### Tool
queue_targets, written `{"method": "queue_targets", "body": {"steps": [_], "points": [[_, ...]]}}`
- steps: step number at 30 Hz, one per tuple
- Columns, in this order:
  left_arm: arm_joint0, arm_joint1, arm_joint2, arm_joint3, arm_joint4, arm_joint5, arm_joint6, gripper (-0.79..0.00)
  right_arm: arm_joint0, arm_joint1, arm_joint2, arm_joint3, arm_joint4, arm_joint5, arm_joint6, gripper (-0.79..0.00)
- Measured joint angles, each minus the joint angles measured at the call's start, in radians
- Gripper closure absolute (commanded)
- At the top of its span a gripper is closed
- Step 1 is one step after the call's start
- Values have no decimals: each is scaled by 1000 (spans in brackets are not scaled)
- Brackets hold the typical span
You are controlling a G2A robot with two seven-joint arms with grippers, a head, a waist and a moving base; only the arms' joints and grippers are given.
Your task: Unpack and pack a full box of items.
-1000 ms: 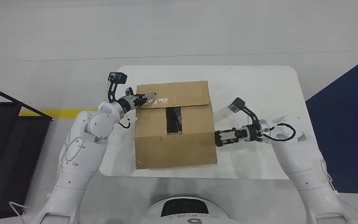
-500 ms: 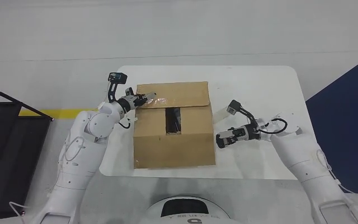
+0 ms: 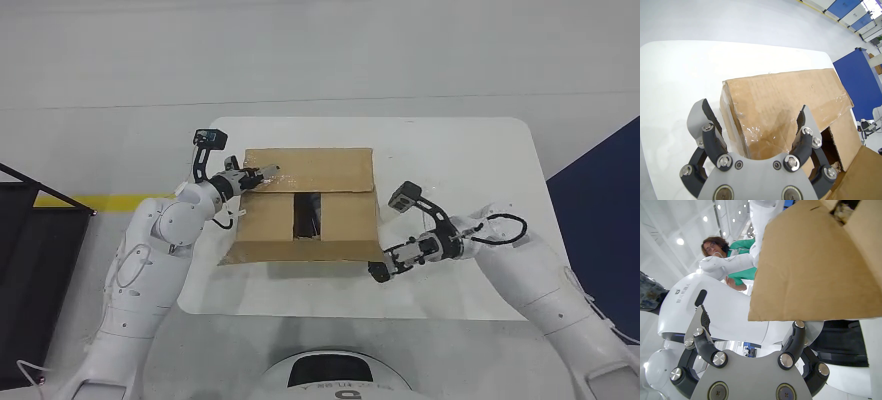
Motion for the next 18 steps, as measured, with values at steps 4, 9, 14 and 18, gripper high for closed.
{"method": "queue_targets", "body": {"steps": [4, 9, 14, 18], "points": [[0, 0, 0, 0, 0, 0, 0, -785, 12, 25, 18, 40, 88, 0, 0, -785], [0, 0, 0, 0, 0, 0, 0, -785, 39, 20, 38, 120, 95, -7, -6, -785], [0, 0, 0, 0, 0, 0, 0, -785, 73, -6, 22, 177, 73, -34, -34, -785], [0, 0, 0, 0, 0, 0, 0, -785, 87, -14, 25, 222, 23, -51, -51, -785]]}}
